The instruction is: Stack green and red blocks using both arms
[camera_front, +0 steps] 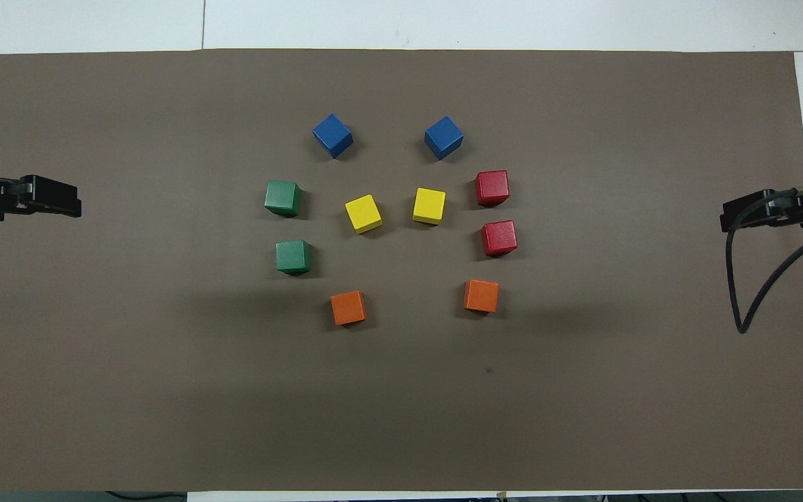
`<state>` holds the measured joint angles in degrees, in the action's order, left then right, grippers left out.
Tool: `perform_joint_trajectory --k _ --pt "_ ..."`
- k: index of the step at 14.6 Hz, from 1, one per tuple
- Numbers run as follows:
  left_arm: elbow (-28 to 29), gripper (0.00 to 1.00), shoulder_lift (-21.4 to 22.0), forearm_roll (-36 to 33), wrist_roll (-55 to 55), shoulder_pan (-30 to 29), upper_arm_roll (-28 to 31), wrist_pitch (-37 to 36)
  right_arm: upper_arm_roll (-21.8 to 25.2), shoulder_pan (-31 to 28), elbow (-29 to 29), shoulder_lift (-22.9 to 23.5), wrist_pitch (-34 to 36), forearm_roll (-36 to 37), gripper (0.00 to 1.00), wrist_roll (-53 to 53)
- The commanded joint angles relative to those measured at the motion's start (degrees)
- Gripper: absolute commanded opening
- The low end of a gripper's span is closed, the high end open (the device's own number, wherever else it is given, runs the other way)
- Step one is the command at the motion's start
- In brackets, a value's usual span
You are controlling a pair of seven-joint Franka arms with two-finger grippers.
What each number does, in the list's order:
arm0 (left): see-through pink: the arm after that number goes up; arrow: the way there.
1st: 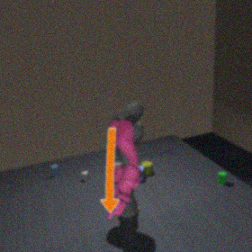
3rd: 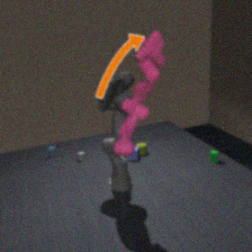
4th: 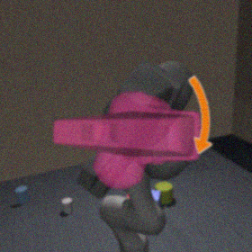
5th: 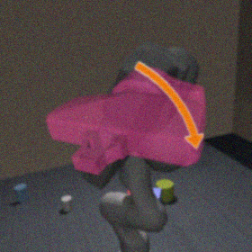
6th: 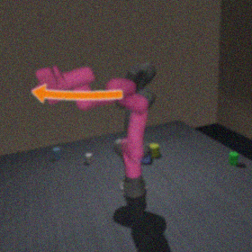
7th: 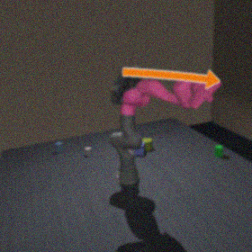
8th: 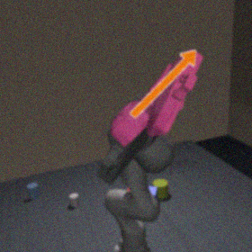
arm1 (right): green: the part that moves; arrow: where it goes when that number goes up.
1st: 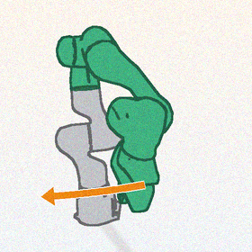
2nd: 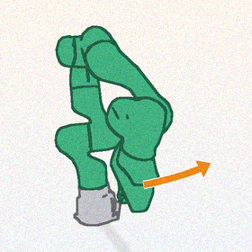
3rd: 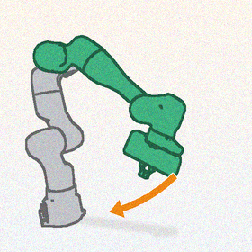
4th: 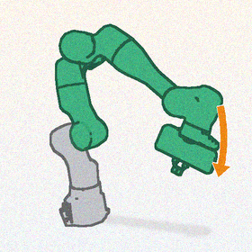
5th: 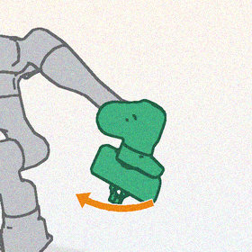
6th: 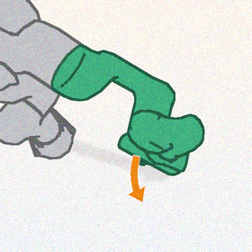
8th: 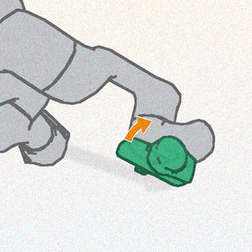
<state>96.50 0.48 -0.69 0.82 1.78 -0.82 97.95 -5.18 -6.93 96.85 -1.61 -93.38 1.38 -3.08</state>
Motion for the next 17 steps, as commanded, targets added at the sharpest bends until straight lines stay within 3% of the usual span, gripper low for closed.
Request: perform_joint_trajectory --k 1,13,17 --pt "1.3 1.0 1.1 0.9 -0.5 -0.8 -0.3 0.8 -0.4 -0.5 0.6 -0.3 -0.2 -0.4 1.0 0.2" --pt "2.1 1.0 2.0 1.7 0.1 0.0 -0.4 -0.7 -0.9 0.6 2.8 -1.2 -1.4 -0.5 1.0 0.6" --pt "1.7 1.0 3.6 1.7 9.4 0.6 -0.6 -1.6 -0.9 8.3 2.9 2.6 -7.6 -0.5 1.0 11.8"
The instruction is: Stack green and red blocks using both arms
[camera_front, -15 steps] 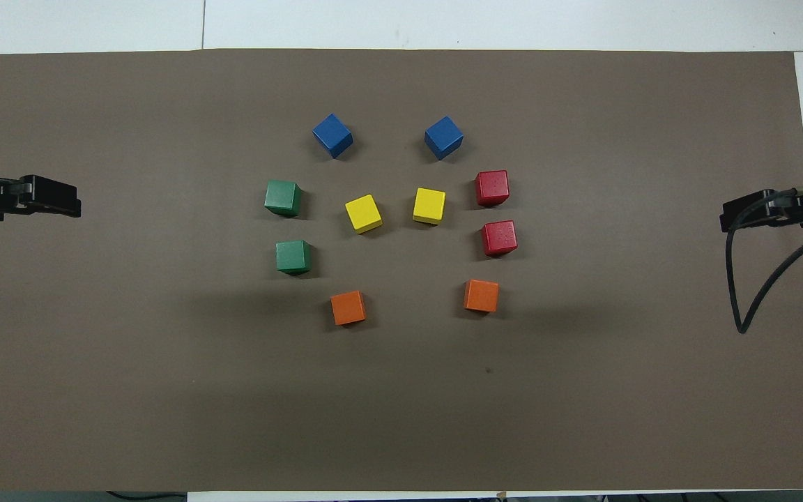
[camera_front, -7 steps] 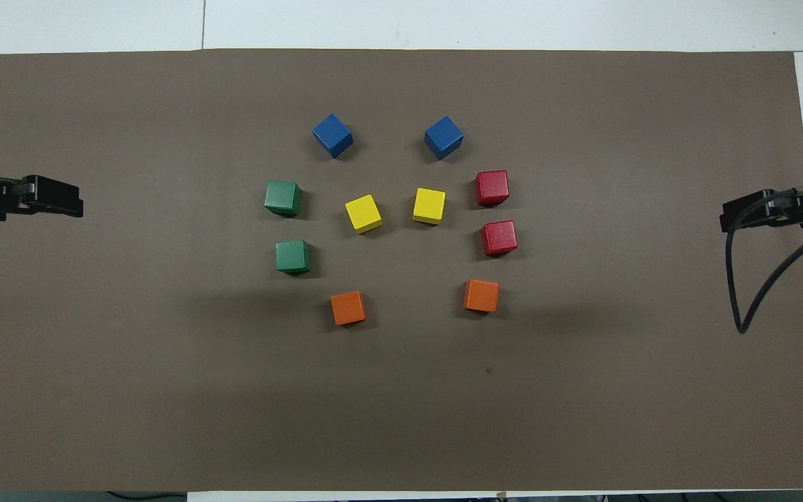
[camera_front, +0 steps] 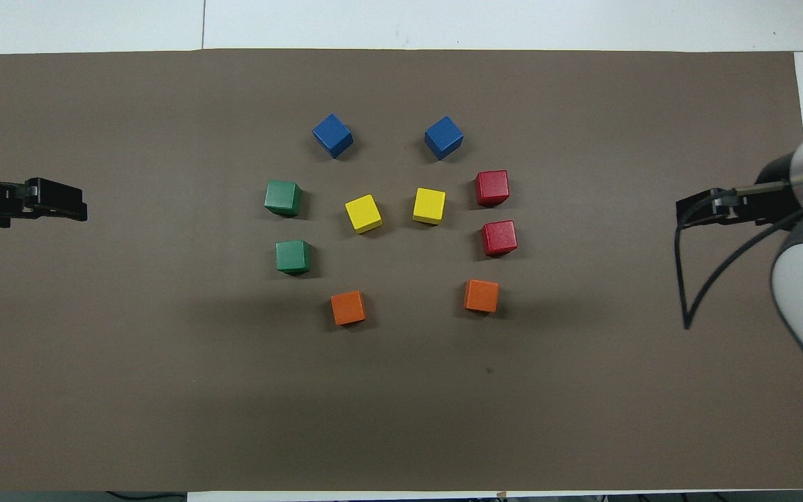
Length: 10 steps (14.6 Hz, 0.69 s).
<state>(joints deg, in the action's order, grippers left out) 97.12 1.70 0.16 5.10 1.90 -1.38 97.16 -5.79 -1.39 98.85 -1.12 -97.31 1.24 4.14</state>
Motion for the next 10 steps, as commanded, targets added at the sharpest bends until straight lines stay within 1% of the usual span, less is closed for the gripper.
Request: perform_joint_trajectory --k 1,3,6,8,10 --pt "1.6 1.0 2.4 0.8 7.4 1.0 -0.1 -0.1 -0.3 3.8 0.8 4.5 -6.2 -0.4 1.0 6.6" --pt "1.6 1.0 2.4 0.8 8.1 2.0 0.0 -0.2 -0.3 6.7 0.6 8.3 -10.9 -0.4 1.0 10.3" --pt "1.6 1.0 2.4 0.7 7.6 3.6 0.0 -0.5 -0.3 9.6 0.4 12.2 -16.2 -0.4 1.0 14.7" --pt "1.8 1.0 2.5 0.7 8.2 4.1 -0.1 -0.6 -0.3 11.0 -0.2 13.8 -17.4 -0.3 1.0 15.9" --pt "2.8 1.0 3.2 0.7 8.3 5.9 -0.1 0.0 -0.3 11.9 -0.4 15.5 -18.4 -0.3 0.99 17.6"
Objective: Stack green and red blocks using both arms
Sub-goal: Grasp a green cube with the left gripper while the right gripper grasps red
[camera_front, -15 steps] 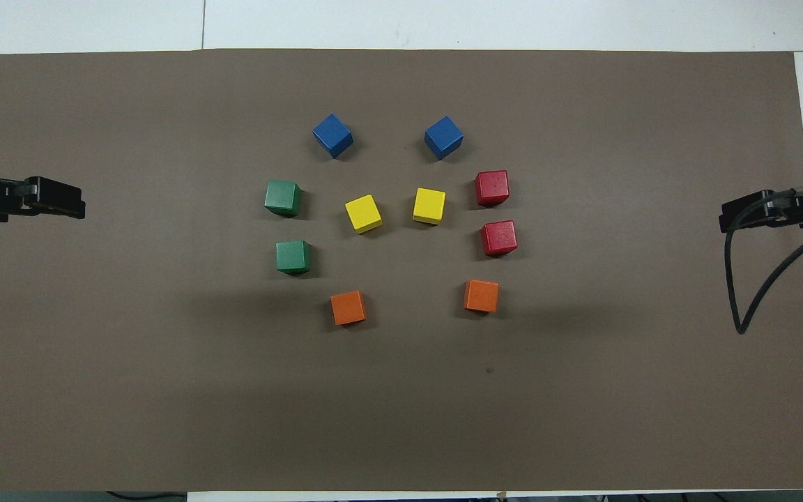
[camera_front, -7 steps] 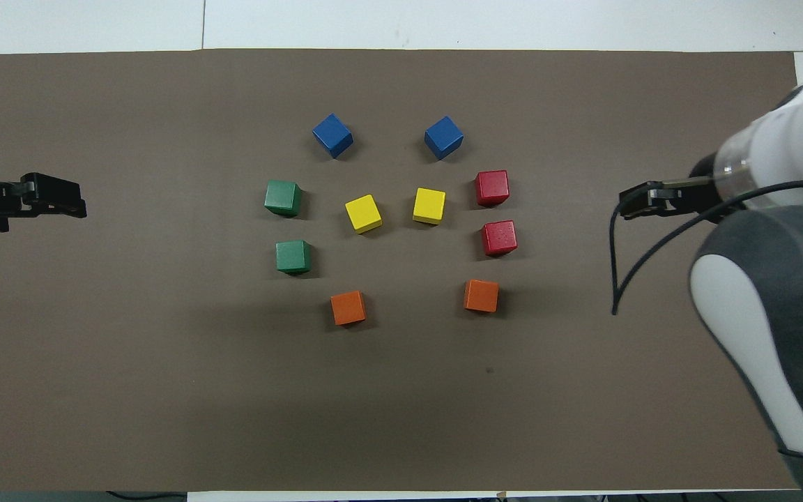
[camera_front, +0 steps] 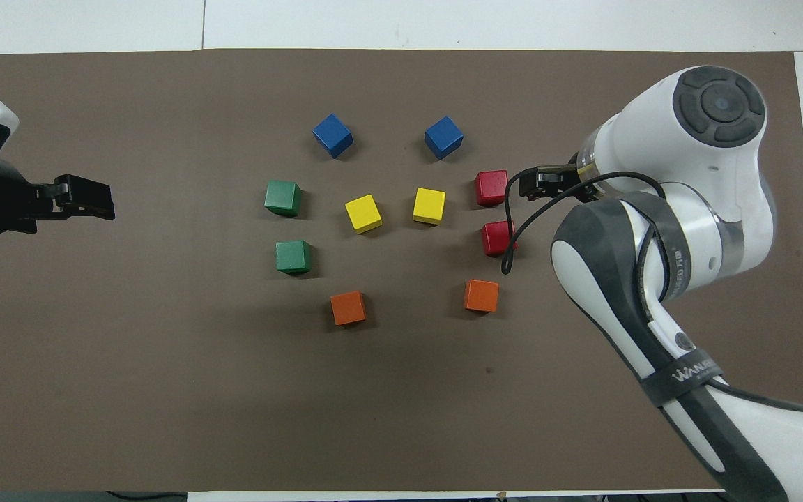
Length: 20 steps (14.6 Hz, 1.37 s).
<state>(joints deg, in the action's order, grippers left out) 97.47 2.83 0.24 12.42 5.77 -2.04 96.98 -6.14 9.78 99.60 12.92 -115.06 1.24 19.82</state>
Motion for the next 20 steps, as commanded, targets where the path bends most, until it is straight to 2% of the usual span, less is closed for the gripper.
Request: perform_joint_trajectory --k 1,6,11,15,20 --pt "3.6 1.0 2.4 0.6 1.3 2.6 0.5 0.6 0.1 1.5 -0.6 1.8 -1.6 -0.3 0.99 2.6" --pt "6.1 1.0 3.1 1.4 3.9 7.2 0.4 4.4 0.2 4.0 1.8 3.5 -5.2 -0.2 0.99 3.9" --pt "17.3 1.0 3.8 1.5 3.9 13.1 0.3 17.1 0.2 5.0 6.9 3.4 -8.2 0.6 0.99 3.4" --pt "22.8 1.0 -0.7 1.5 3.6 15.9 0.3 26.4 0.2 5.0 7.6 3.7 -9.4 0.6 0.99 3.3" --pt "25.0 1.0 -5.4 1.6 4.4 17.9 0.3 32.7 0.1 5.5 7.7 5.8 -12.2 0.6 0.99 3.7"
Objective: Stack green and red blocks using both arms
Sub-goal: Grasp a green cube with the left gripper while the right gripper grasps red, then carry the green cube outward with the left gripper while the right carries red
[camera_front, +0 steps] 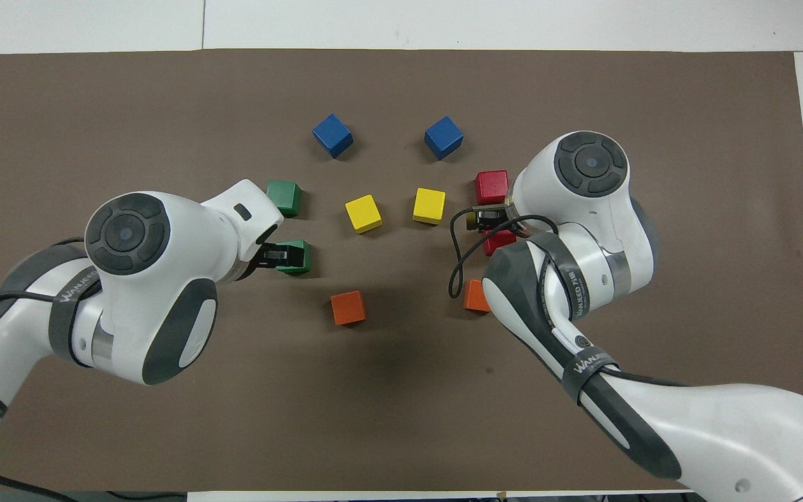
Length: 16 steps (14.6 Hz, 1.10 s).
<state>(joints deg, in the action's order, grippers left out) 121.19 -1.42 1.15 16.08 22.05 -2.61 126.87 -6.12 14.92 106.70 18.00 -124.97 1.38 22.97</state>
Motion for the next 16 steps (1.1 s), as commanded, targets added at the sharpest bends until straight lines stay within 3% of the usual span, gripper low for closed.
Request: perform_joint_trajectory --k 1,8,11,12,13,14,16 --pt "1.2 1.0 -2.3 0.7 1.3 2.2 0.8 4.1 0.1 0.3 0.6 1.2 -2.6 0.5 0.99 0.5" --pt "1.1 1.0 -6.2 0.7 8.0 2.3 0.8 7.1 0.1 0.3 2.4 3.5 -8.5 0.5 0.97 0.7" --pt "1.1 1.0 -7.6 0.6 8.9 2.6 0.9 8.3 0.1 0.2 3.2 3.4 -9.4 0.5 0.67 0.6" --pt "1.0 1.0 -8.4 0.6 9.0 2.7 0.9 8.7 0.1 0.2 3.8 3.4 -9.8 0.5 0.53 0.6" --pt "0.6 1.0 -9.6 0.6 9.1 2.7 0.9 9.4 0.1 0.2 3.8 3.4 -9.6 0.5 0.2 0.5" --pt "0.5 1.0 -10.9 0.7 9.8 3.5 0.9 10.8 0.1 0.2 3.3 3.4 -8.5 0.5 0.0 0.4" --pt "0.5 1.0 -12.1 0.6 10.0 4.0 0.9 11.4 0.1 -0.8 0.5 2.7 -3.7 0.4 0.0 0.2"
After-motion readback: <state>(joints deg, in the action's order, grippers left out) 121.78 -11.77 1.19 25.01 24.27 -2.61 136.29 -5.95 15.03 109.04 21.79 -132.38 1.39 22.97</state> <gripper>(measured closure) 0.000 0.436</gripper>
